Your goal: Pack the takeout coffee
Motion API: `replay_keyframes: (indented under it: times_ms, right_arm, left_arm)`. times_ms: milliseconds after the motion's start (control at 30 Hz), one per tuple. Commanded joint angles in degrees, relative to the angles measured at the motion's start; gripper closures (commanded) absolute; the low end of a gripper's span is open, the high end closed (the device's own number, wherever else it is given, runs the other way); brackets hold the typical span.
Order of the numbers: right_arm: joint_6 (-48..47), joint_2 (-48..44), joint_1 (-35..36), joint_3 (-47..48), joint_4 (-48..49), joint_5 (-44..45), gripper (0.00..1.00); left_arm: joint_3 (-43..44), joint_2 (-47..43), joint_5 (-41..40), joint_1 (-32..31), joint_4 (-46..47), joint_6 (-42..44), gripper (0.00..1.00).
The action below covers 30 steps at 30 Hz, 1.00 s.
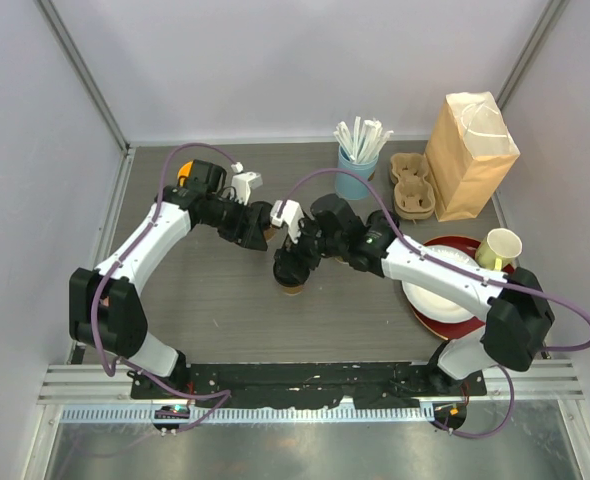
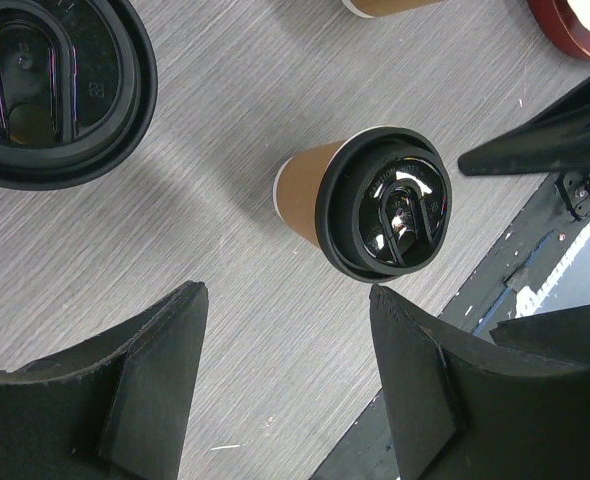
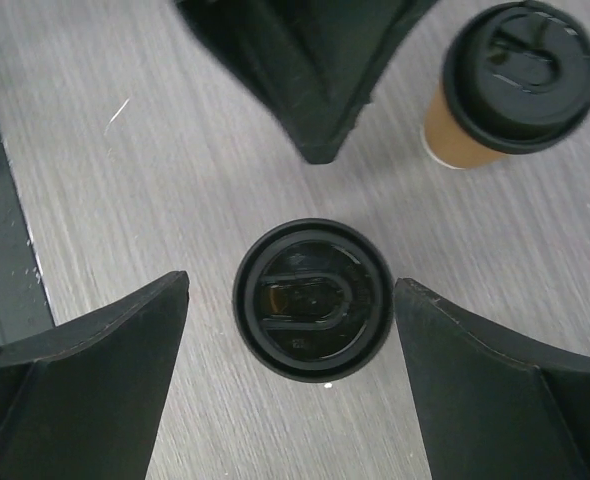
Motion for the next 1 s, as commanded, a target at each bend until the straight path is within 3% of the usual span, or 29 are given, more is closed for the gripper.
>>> replay_keyframes:
  times_ms: [0, 67, 100, 133, 167, 300, 433, 533, 967]
  right_arm:
    - [7.12, 0.82, -0.11, 5.11, -1.73, 9.61, 0.11]
    - [10.89, 0.83, -1.06, 4.59, -1.13, 10.50, 0.28]
    - [12.48, 0.57, -1.85, 4.42, -0.77, 10.76, 0.40]
    - [14.32, -0.13, -2.73, 4.15, -0.42, 10.76, 0.62]
    - [16.95, -0.49, -4.83, 3.19, 0.97, 10.50, 0.65]
    - [30.56, -1.89, -8.45, 0.64, 1.69, 9.09, 0.64]
    - [37.35, -4.00, -8.80, -3.31, 2.04, 10.23, 0.67]
    - [41.13, -5.76, -10.29, -7.09, 3.27, 9.71, 0.69]
    - [45.81, -4.01, -13.11, -14.75, 12.50, 0.57, 0.72]
  left_arm:
    - [2.17, -0.05, 0.75, -0.12, -0.18, 0.36, 0.31]
    - [2.08, -0.14, 0.75, -0.12, -0.09, 0.18, 0.32]
    - [1.74, -0.14, 0.75, -0.21, 0.26, -0.25, 0.33]
    - [1.30, -0.23, 0.83, -0.39, 0.61, -0.60, 0.36]
    - [0.25, -0.40, 0.92, -0.65, 1.05, -1.30, 0.38]
    - [-2.03, -0.23, 1.01, -2.50, 2.63, -3.07, 0.48]
    - [-5.29, -0.50, 0.13, -2.58, 7.11, -9.12, 0.63]
    - [-6.35, 0.38, 1.27, -2.76, 9.22, -12.55, 0.67]
    - [-9.25, 3.20, 4.26, -3.11, 15.20, -18.71, 0.67]
